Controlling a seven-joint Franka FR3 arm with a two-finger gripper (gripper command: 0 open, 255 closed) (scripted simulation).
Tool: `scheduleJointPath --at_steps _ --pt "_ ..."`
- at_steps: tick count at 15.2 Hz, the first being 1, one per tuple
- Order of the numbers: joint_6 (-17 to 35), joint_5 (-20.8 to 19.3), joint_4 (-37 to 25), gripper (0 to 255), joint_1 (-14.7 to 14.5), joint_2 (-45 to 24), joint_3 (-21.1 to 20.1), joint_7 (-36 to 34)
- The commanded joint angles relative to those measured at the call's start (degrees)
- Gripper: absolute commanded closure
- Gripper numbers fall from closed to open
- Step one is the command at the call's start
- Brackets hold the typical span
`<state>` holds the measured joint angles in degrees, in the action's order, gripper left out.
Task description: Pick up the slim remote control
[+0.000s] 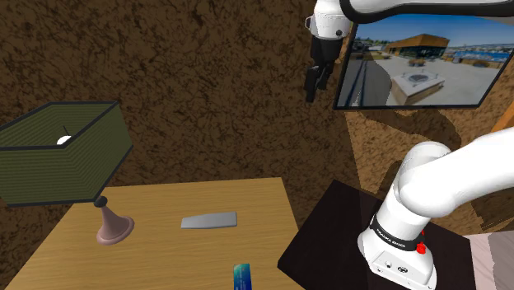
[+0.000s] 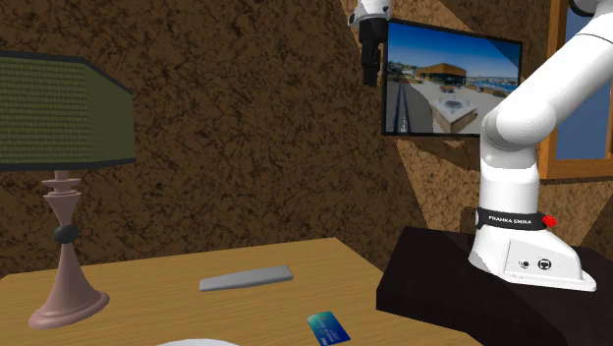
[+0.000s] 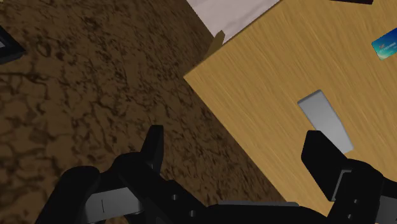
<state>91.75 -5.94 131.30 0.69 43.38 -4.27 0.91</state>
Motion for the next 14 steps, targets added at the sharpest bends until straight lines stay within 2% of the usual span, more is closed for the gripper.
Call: scheduleJointPath --at_steps 1,8,14 --pt "0.00 0.00 0.00 0 0.00 0.00 0.00 0.00" --pt "12.37 1.10 4.63 0 -2.44 -8.39 -0.83 2.01" --pt "22.57 1.70 6.09 0 -4.35 -17.71 -1.93 3.74"
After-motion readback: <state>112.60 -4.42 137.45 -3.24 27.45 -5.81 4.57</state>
